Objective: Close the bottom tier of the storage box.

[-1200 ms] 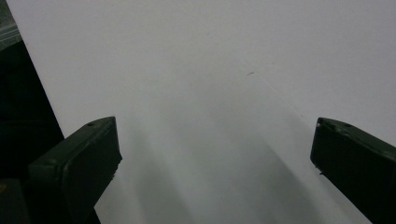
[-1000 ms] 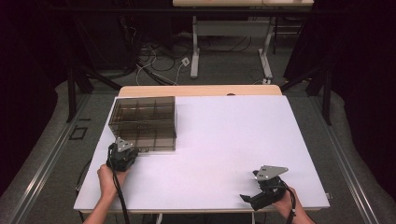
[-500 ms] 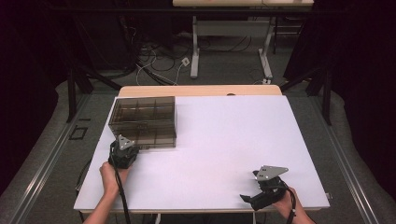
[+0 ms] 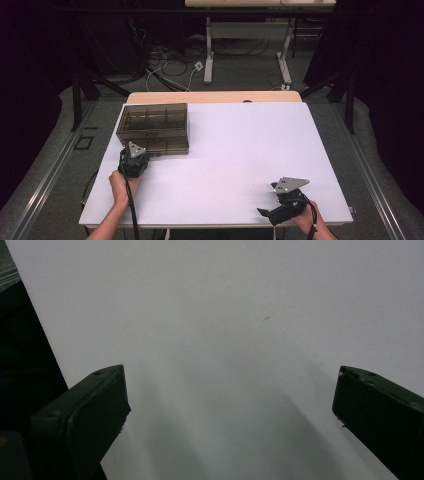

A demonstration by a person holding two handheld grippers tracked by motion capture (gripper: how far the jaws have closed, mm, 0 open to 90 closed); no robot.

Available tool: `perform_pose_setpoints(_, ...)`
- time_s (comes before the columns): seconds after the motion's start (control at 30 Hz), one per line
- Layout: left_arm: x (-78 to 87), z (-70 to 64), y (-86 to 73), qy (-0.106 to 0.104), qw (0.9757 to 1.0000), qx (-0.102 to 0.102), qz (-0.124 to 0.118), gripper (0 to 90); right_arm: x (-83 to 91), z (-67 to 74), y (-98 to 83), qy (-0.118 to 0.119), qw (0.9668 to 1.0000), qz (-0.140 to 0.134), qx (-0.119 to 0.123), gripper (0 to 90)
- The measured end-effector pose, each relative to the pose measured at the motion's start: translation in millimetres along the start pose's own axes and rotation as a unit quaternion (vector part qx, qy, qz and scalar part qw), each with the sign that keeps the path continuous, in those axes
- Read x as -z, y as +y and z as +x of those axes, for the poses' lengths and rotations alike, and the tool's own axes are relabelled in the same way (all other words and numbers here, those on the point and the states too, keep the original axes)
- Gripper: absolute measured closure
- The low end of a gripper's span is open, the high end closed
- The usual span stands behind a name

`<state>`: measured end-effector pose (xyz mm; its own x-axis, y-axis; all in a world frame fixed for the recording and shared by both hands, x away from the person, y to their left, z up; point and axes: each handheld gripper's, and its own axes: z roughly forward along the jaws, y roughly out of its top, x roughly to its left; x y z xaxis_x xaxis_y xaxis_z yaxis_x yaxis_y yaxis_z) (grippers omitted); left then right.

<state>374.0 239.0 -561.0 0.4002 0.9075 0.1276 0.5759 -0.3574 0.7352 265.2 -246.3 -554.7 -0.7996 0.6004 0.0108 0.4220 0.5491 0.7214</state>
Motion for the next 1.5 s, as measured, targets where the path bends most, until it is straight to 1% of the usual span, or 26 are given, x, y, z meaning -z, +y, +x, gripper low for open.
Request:
perform_pose_setpoints(0.03, -0.4, 0.3, 1.1, 0.001, 1.0000, 0.004, -0.003, 88.9, 0.1, 0.5, 0.0, 0.000, 1.0000, 0.000, -0.002, 0.9)
perform_pose_setpoints(0.07, -0.4, 0.9, 2.1, 0.005, 1.0000, 0.001, -0.005, 88.8, 0.1, 0.6, 0.0, 0.000, 1.0000, 0.000, -0.002, 0.9)
perform_pose_setpoints(0.13, -2.2, 1.9, 3.6, 0.005, 0.9999, 0.003, -0.008, 88.7, -0.1, 0.0, 0.1, 0.000, 1.0000, 0.000, 0.001, 0.9)
perform_pose_setpoints(0.17, -2.8, 2.6, 4.3, 0.007, 1.0000, 0.001, -0.004, 88.7, -0.1, -0.1, 0.0, 0.000, 1.0000, 0.000, 0.001, 0.9)
perform_pose_setpoints(0.23, -5.1, 4.1, 4.9, 0.006, 0.9999, 0.007, -0.007, 88.7, -0.2, -0.1, 0.0, 0.000, 1.0000, 0.000, 0.000, 0.9)
perform_pose_setpoints(0.3, -6.6, 5.6, 6.1, 0.010, 0.9998, 0.012, -0.009, 88.7, -0.2, 0.3, -0.1, 0.000, 1.0000, 0.001, -0.003, 0.9)
perform_pose_setpoints(0.33, -7.0, 6.9, 7.0, 0.012, 0.9999, 0.009, -0.007, 88.7, -0.4, 0.2, -0.1, 0.001, 1.0000, 0.001, -0.003, 0.9)
perform_pose_setpoints(0.37, -8.6, 7.5, 7.6, 0.012, 0.9998, 0.013, -0.011, 88.7, -0.6, 0.0, -0.1, 0.000, 1.0000, 0.001, -0.003, 0.9)
perform_pose_setpoints(0.47, -11.2, 9.4, 9.1, 0.018, 0.9997, 0.013, -0.013, 88.6, -0.6, 0.0, -0.2, 0.000, 1.0000, 0.002, -0.002, 0.9)
perform_pose_setpoints(0.53, -12.9, 9.3, 9.2, 0.020, 0.9996, 0.011, -0.014, 88.6, -0.4, 0.3, -0.3, -0.001, 1.0000, 0.002, -0.005, 0.9)
perform_pose_setpoints(0.57, -13.4, 9.6, 9.1, 0.021, 0.9996, 0.012, -0.014, 88.6, -0.4, -0.7, -0.2, 0.001, 1.0000, 0.003, 0.000, 0.9)
perform_pose_setpoints(0.63, -13.8, 9.7, 8.7, 0.023, 0.9995, 0.013, -0.016, 88.5, -0.7, -0.9, -0.2, 0.002, 1.0000, 0.003, 0.000, 0.9)
perform_pose_setpoints(0.67, -14.2, 9.8, 8.5, 0.022, 0.9995, 0.015, -0.018, 88.3, -0.7, -0.2, -0.3, -0.001, 1.0000, 0.003, -0.003, 0.9)
perform_pose_setpoints(0.73, -15.4, 10.3, 7.9, 0.020, 0.9994, 0.019, -0.022, 88.1, -1.1, -0.2, -0.1, 0.003, 1.0000, 0.004, -0.002, 0.9)
perform_pose_setpoints(0.83, -16.9, 11.3, 6.9, 0.023, 0.9992, 0.022, -0.023, 88.3, -1.1, 0.3, -0.1, -0.001, 1.0000, 0.004, -0.001, 0.9)
perform_pose_setpoints(1.1, -17.0, 11.1, 7.2, 0.029, 0.9991, 0.020, -0.023, 89.0, -1.2, 0.6, 0.0, 0.001, 1.0000, 0.003, -0.001, 0.9)
perform_pose_setpoints(1.23, -17.3, 10.9, 7.4, 0.028, 0.9991, 0.020, -0.024, 89.2, -1.2, 0.5, -0.1, 0.001, 1.0000, 0.003, -0.001, 0.9)
perform_pose_setpoints(1.3, -17.5, 11.1, 7.6, 0.029, 0.9991, 0.017, -0.025, 89.3, -1.3, 0.3, -0.1, -0.001, 1.0000, 0.003, -0.002, 0.9)
perform_pose_setpoints(1.43, -17.5, 10.8, 7.8, 0.029, 0.9992, 0.016, -0.024, 89.4, -1.8, 0.5, 0.0, 0.000, 1.0000, 0.003, -0.002, 0.9)
perform_pose_setpoints(1.5, -18.0, 10.2, 7.8, 0.027, 0.9992, 0.017, -0.023, 89.2, -1.7, 0.4, 0.0, 0.000, 1.0000, 0.003, -0.002, 0.9)
